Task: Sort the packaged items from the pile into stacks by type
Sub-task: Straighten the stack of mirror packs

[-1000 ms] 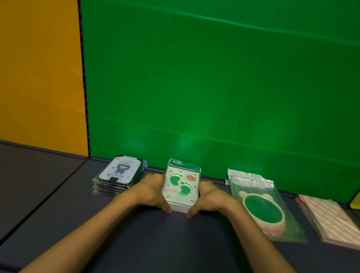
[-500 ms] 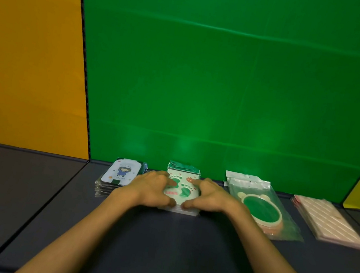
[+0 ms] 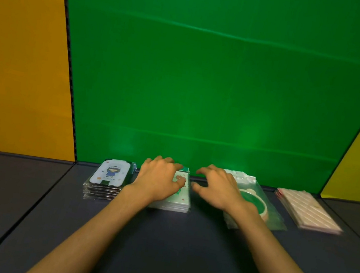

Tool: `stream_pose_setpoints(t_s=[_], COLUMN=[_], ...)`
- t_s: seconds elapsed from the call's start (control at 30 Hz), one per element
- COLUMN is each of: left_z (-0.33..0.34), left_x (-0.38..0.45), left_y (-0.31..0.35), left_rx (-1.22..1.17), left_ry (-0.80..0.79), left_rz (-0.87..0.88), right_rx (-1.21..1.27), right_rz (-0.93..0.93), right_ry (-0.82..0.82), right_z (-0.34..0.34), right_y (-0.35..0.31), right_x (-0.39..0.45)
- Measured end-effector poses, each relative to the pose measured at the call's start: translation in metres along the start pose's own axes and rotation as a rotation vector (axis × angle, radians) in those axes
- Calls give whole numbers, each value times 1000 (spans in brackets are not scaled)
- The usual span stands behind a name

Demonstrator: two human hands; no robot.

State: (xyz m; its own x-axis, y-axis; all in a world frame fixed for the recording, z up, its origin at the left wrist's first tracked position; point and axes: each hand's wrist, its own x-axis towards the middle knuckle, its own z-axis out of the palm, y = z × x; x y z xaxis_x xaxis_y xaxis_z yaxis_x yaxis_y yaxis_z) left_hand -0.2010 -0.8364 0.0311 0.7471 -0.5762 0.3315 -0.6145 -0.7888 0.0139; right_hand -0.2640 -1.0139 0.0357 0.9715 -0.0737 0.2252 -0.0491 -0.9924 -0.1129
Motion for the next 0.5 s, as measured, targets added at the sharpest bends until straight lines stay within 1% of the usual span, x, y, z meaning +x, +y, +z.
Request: stream_pose_setpoints(t_s=[0.2,0.5], left_z=[1,20], left_x=[17,39], left_y=[48,140], left_rx=[27,25], left_ry=[-21,-82], left_rz=[13,-33], right_rx=[-33,-14], right_rz=[46,67], right_ry=[18,-31], right_z=[-12,-21], right_y=[50,150], right_x=[-15,-41])
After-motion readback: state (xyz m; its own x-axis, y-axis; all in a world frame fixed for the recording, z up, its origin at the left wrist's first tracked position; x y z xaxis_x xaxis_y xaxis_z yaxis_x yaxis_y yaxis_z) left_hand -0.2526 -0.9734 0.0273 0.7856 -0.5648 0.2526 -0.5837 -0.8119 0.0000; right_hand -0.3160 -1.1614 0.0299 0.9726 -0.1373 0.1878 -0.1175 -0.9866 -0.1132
